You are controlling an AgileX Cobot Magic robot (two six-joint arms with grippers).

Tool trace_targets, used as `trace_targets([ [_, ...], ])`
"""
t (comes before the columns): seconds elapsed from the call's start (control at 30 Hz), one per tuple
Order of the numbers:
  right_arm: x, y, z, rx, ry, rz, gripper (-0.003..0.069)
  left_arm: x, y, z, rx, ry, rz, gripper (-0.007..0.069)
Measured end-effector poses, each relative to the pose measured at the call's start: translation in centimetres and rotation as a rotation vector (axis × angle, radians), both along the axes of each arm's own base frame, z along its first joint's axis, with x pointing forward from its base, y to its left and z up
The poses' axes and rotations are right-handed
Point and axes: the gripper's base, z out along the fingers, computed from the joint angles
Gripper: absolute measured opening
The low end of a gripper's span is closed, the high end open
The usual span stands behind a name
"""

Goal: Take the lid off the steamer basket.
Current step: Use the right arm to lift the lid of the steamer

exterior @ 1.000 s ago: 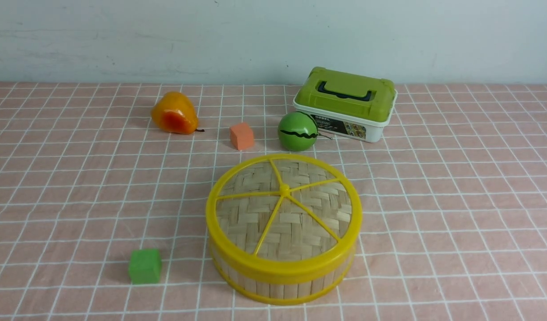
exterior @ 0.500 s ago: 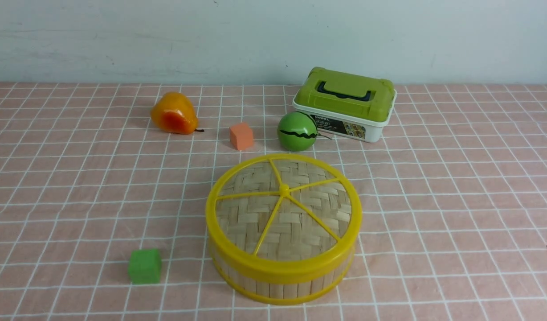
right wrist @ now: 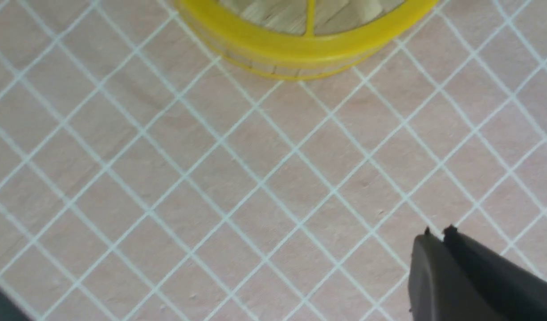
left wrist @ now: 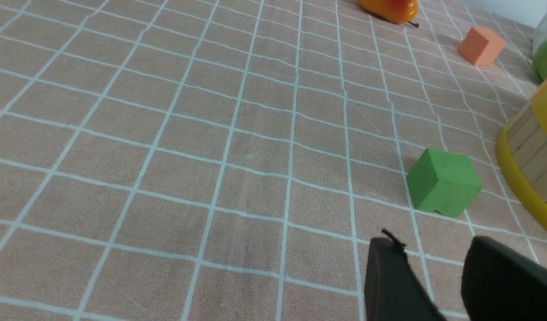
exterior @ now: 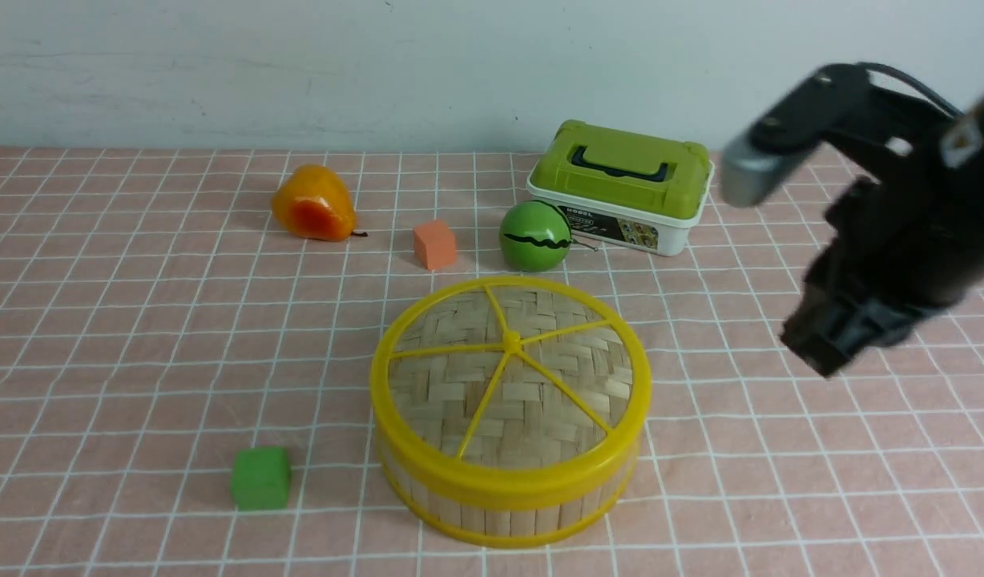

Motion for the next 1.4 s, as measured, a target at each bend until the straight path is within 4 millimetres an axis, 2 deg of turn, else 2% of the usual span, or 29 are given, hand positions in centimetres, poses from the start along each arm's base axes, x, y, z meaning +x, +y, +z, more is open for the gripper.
trace_targets([
  [0.07,2.3,2.4,0.0,-0.013,-0.011,-0.025,0.0015,0.0,0.0,0.0,0.000,0.000,0.000,0.0239],
  [0.1,2.5,2.6,-0.1,-0.013,-0.012,-0.025,0.0016,0.0,0.0,0.0,0.000,0.000,0.000,0.0239],
  [0.17,4.4,4.7,-0.4,-0.010,-0.017,-0.014,0.0044,0.0,0.0,0.0,0.000,0.000,0.000,0.0239],
  [0.2,4.6,4.8,-0.7,-0.014,-0.011,-0.013,0.0048,0.0,0.0,0.0,0.000,0.000,0.000,0.0239],
  [0.3,6.8,7.3,-1.5,0.012,-0.002,-0.018,0.0125,0.0,0.0,0.0,0.000,0.000,0.000,0.0239],
  [0.43,9.4,10.0,-3.5,0.045,0.039,-0.047,0.0293,0.0,0.0,0.0,0.000,0.000,0.000,0.0239],
  [0.5,10.1,10.6,-4.2,0.050,0.049,-0.054,0.0329,0.0,0.0,0.0,0.000,0.000,0.000,0.0239],
  [0.53,10.9,11.4,-5.2,0.058,0.066,-0.059,0.0388,0.0,0.0,0.0,0.000,0.000,0.000,0.0239],
  [0.7,12.3,12.8,-7.4,0.066,0.103,-0.058,0.0442,0.0,0.0,0.0,0.000,0.000,0.000,0.0239],
  [0.83,12.7,13.6,-9.1,0.078,0.152,-0.056,0.0437,0.0,0.0,0.0,0.000,0.000,0.000,0.0239],
  [0.9,12.9,14.0,-10.3,0.072,0.181,-0.056,0.0412,0.0,0.0,0.0,0.000,0.000,0.000,0.0239],
  [1.1,13.0,14.1,-10.6,0.075,0.179,-0.056,0.0332,0.0,0.0,0.0,0.000,0.000,0.000,0.0239],
  [1.13,13.0,14.1,-10.6,0.075,0.179,-0.056,0.0311,0.0,0.0,0.0,0.000,0.000,0.000,0.0239],
  [1.23,13.1,14.1,-10.5,0.077,0.175,-0.056,0.0174,0.0,0.0,0.0,0.000,0.000,0.000,0.0239],
  [1.3,13.1,14.1,-10.5,0.077,0.174,-0.053,0.0111,0.0,0.0,0.0,0.000,0.000,0.000,0.0239],
  [1.4,13.1,14.1,-10.5,0.075,0.171,-0.047,0.0075,0.0,0.0,0.0,0.000,0.000,0.000,0.0239],
])
